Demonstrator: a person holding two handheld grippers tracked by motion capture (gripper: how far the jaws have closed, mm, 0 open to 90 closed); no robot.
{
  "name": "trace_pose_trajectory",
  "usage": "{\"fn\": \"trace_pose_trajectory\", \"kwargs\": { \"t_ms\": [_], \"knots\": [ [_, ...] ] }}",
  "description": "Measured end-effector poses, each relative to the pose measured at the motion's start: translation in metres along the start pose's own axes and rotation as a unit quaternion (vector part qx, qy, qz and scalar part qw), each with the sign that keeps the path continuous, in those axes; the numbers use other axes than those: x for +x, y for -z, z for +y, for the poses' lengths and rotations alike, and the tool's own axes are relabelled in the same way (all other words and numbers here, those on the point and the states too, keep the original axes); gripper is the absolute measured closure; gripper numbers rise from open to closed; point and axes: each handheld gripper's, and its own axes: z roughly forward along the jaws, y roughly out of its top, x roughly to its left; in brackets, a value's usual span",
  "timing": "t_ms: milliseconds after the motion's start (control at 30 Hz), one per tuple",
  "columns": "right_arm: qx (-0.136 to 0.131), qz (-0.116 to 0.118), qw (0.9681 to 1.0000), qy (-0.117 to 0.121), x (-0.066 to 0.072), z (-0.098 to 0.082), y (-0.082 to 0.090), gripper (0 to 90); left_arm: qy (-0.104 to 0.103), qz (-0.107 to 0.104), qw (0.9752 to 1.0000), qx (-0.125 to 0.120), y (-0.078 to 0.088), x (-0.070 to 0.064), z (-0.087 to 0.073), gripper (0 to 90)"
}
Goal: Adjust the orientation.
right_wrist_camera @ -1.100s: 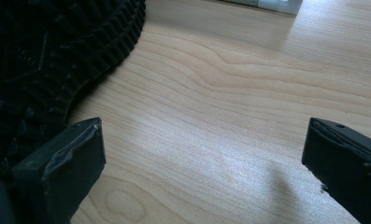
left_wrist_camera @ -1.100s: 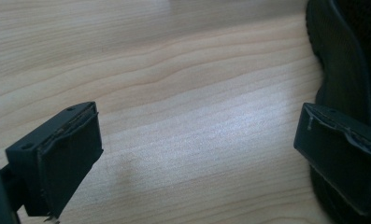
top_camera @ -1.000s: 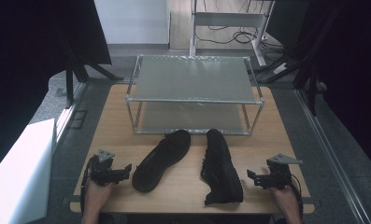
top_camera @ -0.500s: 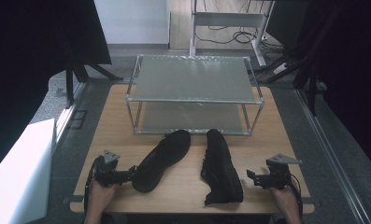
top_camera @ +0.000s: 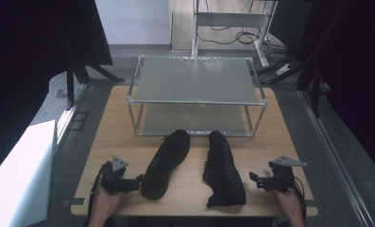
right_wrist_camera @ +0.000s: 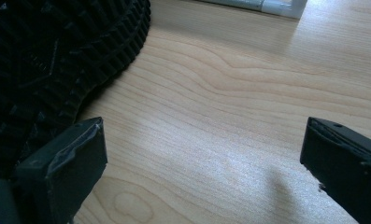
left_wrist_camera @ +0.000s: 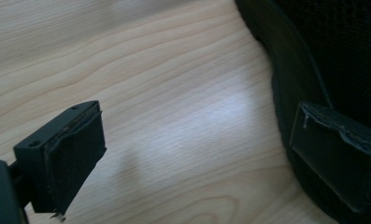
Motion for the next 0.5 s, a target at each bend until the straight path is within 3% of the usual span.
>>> {"fn": "trace_pose_trajectory", "kwargs": {
  "t_ms": [233,500],
  "knots": [
    [0.002,0.000,1.0000,0.001,0.001,0.000,-0.001,0.4,-0.027,-0.018,0.9995,0.000,-0.003,-0.019,0.005,2.1],
    [0.001,0.000,1.0000,-0.001,0.000,0.000,-0.001,0.4,-0.039,-0.014,0.9992,0.000,-0.003,-0.027,0.008,2.1]
  ]
}}
